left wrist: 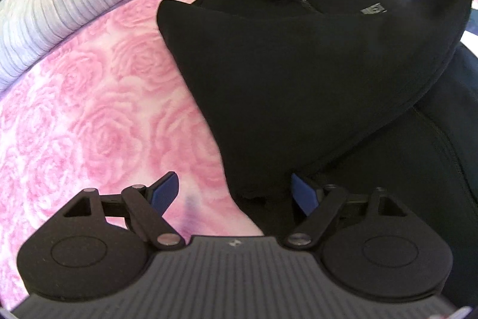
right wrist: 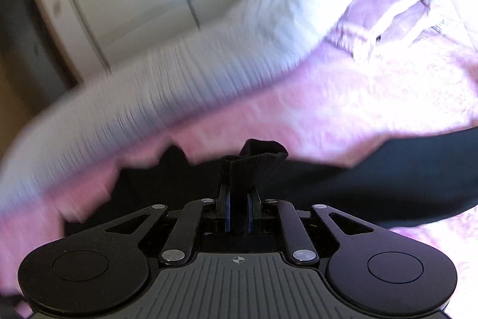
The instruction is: Fold clothes
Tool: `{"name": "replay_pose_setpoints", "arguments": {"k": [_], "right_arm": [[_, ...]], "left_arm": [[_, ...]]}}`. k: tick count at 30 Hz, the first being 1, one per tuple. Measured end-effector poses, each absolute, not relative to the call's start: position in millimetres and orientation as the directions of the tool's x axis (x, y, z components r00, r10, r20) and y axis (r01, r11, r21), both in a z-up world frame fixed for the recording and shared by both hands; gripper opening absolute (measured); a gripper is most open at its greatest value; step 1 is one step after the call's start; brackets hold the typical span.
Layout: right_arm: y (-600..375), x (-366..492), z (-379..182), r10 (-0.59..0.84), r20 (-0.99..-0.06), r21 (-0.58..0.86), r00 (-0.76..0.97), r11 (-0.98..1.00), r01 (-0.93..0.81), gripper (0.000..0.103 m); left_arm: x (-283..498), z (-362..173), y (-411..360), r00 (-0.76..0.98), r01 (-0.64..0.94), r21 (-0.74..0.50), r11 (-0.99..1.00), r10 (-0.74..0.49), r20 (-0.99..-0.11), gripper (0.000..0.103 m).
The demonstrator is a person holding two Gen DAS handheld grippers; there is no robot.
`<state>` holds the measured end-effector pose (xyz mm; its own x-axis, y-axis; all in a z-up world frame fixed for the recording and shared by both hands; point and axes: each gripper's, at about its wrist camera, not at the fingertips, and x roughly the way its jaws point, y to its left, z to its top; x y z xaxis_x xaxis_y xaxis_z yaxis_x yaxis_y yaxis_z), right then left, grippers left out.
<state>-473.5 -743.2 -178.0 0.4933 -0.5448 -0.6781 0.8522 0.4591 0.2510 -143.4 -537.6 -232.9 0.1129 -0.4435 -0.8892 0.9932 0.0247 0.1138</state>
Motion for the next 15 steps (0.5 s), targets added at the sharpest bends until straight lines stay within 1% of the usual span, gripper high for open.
{"name": "replay_pose_setpoints", "arguments": {"k": [5, 8, 12, 13, 15], "right_arm": [[-760.5, -478.4, -190.8, -0.582, -0.705, 0.211, 0.406, 0.374, 0.903, 0.009], [-762.0, -474.0, -204.4, -0.538, -0.745, 0.177, 0.395, 0.411, 0.894, 0.009], [-761.2, -485.0, -229.8, -0.469, -0.792, 0.237, 0.39, 0.352, 0.905, 0.009], [-759.8, -490.7, -235.0, -0.46, -0.805, 0.245, 0.376, 0.32, 0.915, 0.011], [-757.8, -502.6, -245.8, -0.436, -0.83, 0.259, 0.348, 0.251, 0.933, 0.026]], "left_arm": [[-146.6, -236.7, -524.8, 0.1, 0.991, 0.126, -0.032, -0.435, -0.895, 0.079], [-139.6, -242.2, -521.0, 0.11, 0.993, 0.119, 0.004, -0.413, -0.904, 0.078], [-133.5, -235.9, -516.1, 0.107, 0.994, 0.108, 0.021, -0.415, -0.903, 0.078], [-133.7, -233.1, -514.7, 0.104, 0.994, 0.109, 0.013, -0.419, -0.902, 0.078], [-134.8, -226.6, -511.5, 0.1, 0.994, 0.112, -0.005, -0.428, -0.898, 0.078]]}}
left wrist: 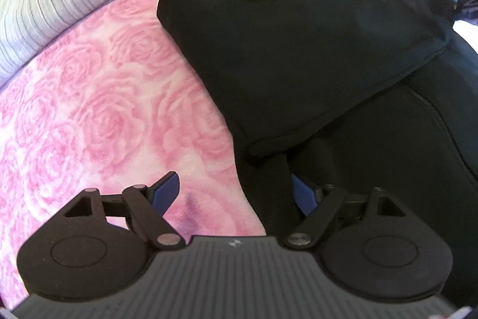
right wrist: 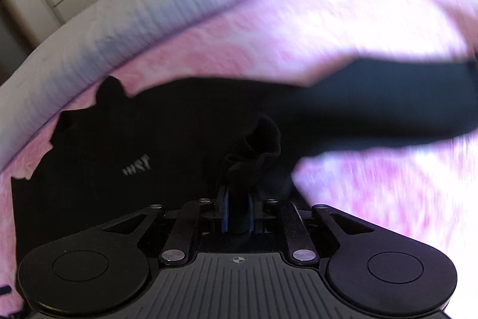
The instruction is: Fold clothes
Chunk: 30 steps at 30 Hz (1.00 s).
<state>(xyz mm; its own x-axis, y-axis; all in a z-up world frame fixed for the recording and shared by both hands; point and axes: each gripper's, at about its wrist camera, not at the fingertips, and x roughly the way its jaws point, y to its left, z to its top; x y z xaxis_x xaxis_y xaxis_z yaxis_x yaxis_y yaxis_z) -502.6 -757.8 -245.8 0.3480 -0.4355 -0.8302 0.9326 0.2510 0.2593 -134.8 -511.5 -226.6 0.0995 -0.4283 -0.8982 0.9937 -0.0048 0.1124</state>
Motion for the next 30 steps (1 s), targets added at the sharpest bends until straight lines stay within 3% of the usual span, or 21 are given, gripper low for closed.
{"name": "replay_pose_setpoints", "arguments": {"k": [1, 2, 12, 16, 24, 25, 26, 27, 30], "right_arm": [[-755.1, -508.2, -246.8, -0.432, -0.836, 0.264, 0.338, 0.222, 0.939, 0.036], [-752.0, -513.7, -246.6, -0.432, -0.84, 0.268, 0.328, 0.194, 0.944, 0.038], [-741.5, -572.9, -218.4, -0.468, -0.812, 0.357, 0.349, 0.075, 0.931, 0.044], [-763.0, -603.2, -218.7, -0.466, -0.772, 0.478, 0.433, 0.024, 0.878, 0.046], [-839.6, -638.8, -281.1, -0.417, -0.664, 0.72, 0.62, -0.133, 0.681, 0.051], [-850.0, -642.8, -283.0, -0.419, -0.662, 0.722, 0.621, -0.135, 0.679, 0.05], [-860.5, -646.9, -282.5, -0.422, -0.662, 0.72, 0.619, -0.128, 0.682, 0.014], [-870.9, -651.0, -282.0, -0.426, -0.662, 0.718, 0.617, -0.121, 0.686, 0.003], [-902.9, -662.1, -264.3, -0.46, -0.627, 0.706, 0.628, 0.004, 0.708, 0.002]], "left_arm": [[-136.0, -223.2, -510.4, 0.097, 0.994, 0.113, -0.011, -0.434, -0.896, 0.078], [-137.9, -219.4, -509.5, 0.093, 0.994, 0.112, -0.016, -0.44, -0.893, 0.078], [-200.2, -182.9, -532.2, 0.027, 0.989, 0.1, -0.114, -0.516, -0.856, 0.078], [-250.9, -179.4, -561.7, -0.017, 0.979, 0.096, -0.182, -0.536, -0.844, 0.078], [-350.8, -188.1, -630.6, 0.006, 0.983, 0.104, -0.153, -0.534, -0.846, 0.078], [-361.0, -192.0, -639.3, 0.007, 0.982, 0.105, -0.157, -0.527, -0.85, 0.078], [-371.2, -195.8, -648.1, 0.008, 0.981, 0.107, -0.16, -0.521, -0.853, 0.078], [-381.4, -198.3, -656.9, 0.003, 0.98, 0.107, -0.171, -0.519, -0.855, 0.078], [-409.7, -203.2, -683.7, -0.029, 0.973, 0.095, -0.211, -0.52, -0.854, 0.078]]}}
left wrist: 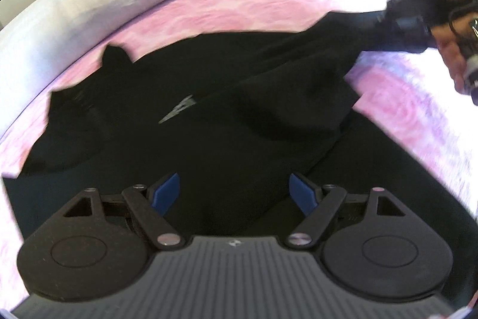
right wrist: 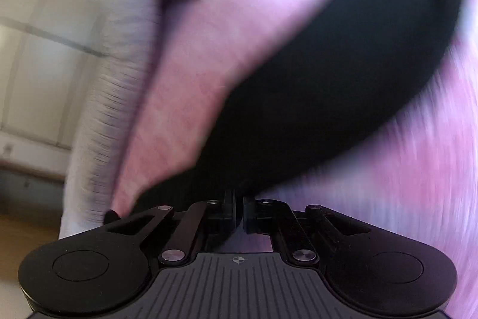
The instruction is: Fold clothes
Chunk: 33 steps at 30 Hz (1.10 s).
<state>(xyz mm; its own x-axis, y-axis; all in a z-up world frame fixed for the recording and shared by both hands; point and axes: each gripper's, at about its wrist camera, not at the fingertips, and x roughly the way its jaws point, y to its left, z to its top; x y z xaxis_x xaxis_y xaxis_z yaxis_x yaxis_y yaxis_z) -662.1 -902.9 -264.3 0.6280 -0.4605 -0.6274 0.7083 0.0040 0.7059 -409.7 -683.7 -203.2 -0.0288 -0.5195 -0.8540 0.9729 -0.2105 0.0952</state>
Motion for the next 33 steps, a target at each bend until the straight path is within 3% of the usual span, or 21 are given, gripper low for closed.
{"name": "replay_pose_setpoints", "arguments": {"k": [3, 6, 8, 11, 18, 21, 26, 28, 30, 31, 33], "right_arm": [[-924.3, -665.6, -256.9, -0.424, -0.615, 0.693, 0.665, 0.112, 0.712, 0.003], [-930.9, -667.1, -271.6, -0.333, -0.655, 0.699, 0.678, 0.075, 0.712, 0.005], [-923.9, -668.4, -272.5, -0.293, -0.671, 0.698, 0.681, 0.059, 0.713, 0.025], [-901.7, -670.1, -257.6, -0.275, -0.656, 0.714, 0.703, 0.073, 0.696, 0.03], [-829.1, -621.0, -213.4, -0.204, -0.641, 0.694, 0.74, 0.258, 0.672, 0.033], [-798.4, -567.6, -209.5, -0.12, -0.648, 0.67, 0.752, 0.379, 0.638, 0.039], [-755.8, -472.1, -216.5, -0.001, -0.675, 0.607, 0.738, 0.566, 0.557, 0.049], [-742.1, -436.6, -221.0, 0.03, -0.685, 0.584, 0.728, 0.619, 0.525, 0.049], [-730.1, -409.3, -229.5, 0.05, -0.707, 0.555, 0.706, 0.657, 0.51, 0.05], [-724.2, -396.2, -234.0, 0.058, -0.718, 0.54, 0.693, 0.675, 0.503, 0.05], [-716.7, -370.3, -240.5, 0.067, -0.729, 0.516, 0.681, 0.709, 0.482, 0.05]], "left_arm": [[-425.0, -209.9, -711.5, -0.066, 0.972, 0.061, -0.225, -0.514, -0.855, 0.078], [-427.6, -219.3, -736.2, -0.081, 0.978, 0.025, -0.205, -0.49, -0.868, 0.078], [-424.5, -220.3, -740.3, -0.077, 0.982, 0.018, -0.188, -0.483, -0.872, 0.078], [-406.1, -210.8, -724.6, -0.067, 0.989, 0.006, -0.145, -0.492, -0.868, 0.078], [-296.0, -197.5, -652.2, 0.12, 0.992, 0.089, 0.087, -0.481, -0.868, 0.078], [-238.5, -195.5, -614.3, 0.21, 0.972, 0.132, 0.196, -0.46, -0.863, 0.078], [-156.1, -202.3, -571.0, 0.217, 0.926, 0.026, 0.377, -0.472, -0.855, 0.077], [-135.1, -210.5, -573.3, 0.18, 0.92, -0.035, 0.39, -0.5, -0.847, 0.071], [-121.4, -224.0, -583.9, 0.124, 0.924, -0.084, 0.374, -0.5, -0.857, 0.058], [-116.2, -231.8, -589.2, 0.101, 0.927, -0.099, 0.363, -0.492, -0.865, 0.043], [-109.1, -247.4, -594.1, 0.051, 0.933, -0.127, 0.335, -0.473, -0.88, 0.035]]}}
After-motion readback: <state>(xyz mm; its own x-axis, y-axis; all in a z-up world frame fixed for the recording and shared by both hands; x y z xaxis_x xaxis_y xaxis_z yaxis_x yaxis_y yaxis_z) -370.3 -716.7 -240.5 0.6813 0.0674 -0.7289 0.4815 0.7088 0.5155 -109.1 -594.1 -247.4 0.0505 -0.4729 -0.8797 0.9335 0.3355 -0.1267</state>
